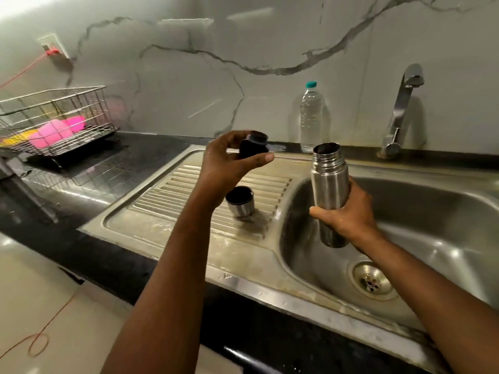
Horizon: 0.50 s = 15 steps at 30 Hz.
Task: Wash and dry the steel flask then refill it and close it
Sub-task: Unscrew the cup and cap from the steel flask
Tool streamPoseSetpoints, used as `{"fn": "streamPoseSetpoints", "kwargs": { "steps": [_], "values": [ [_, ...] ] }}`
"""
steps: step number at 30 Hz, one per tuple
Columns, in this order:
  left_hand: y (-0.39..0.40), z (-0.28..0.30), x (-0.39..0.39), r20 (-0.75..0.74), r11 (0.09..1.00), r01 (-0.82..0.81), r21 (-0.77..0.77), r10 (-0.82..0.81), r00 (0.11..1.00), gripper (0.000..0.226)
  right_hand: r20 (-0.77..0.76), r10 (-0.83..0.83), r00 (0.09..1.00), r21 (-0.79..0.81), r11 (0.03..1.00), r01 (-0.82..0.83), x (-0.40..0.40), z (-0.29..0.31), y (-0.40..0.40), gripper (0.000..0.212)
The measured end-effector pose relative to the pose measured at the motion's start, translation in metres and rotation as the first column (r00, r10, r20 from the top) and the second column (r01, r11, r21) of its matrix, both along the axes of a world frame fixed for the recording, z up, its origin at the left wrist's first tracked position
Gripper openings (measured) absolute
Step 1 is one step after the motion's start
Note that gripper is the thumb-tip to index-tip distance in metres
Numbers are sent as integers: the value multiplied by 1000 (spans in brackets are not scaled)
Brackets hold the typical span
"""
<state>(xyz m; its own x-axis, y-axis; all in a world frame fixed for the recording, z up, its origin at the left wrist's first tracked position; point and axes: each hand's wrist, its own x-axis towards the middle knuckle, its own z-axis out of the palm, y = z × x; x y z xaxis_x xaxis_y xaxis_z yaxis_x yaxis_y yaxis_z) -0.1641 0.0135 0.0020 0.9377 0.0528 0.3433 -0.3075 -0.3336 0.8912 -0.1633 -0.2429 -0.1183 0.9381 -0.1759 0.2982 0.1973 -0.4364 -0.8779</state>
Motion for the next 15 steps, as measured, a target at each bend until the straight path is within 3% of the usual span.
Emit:
{"fn": "streamPoseSetpoints", "kwargs": {
  "steps": [8,12,15],
  "values": [
    [89,-54,-36,-146,954,-223,199,254,956,50,0,24,1000,-13,1000,-24,-1,-1,2,90],
    [104,-73,-38,-293,958,-198,209,254,922,52,-20,40,999,-28,999,-41,-3,1,3,92],
    [101,-79,-35,-288,948,-186,258,260,922,51,-25,31,999,-37,999,-32,-4,1,4,92]
  ]
}}
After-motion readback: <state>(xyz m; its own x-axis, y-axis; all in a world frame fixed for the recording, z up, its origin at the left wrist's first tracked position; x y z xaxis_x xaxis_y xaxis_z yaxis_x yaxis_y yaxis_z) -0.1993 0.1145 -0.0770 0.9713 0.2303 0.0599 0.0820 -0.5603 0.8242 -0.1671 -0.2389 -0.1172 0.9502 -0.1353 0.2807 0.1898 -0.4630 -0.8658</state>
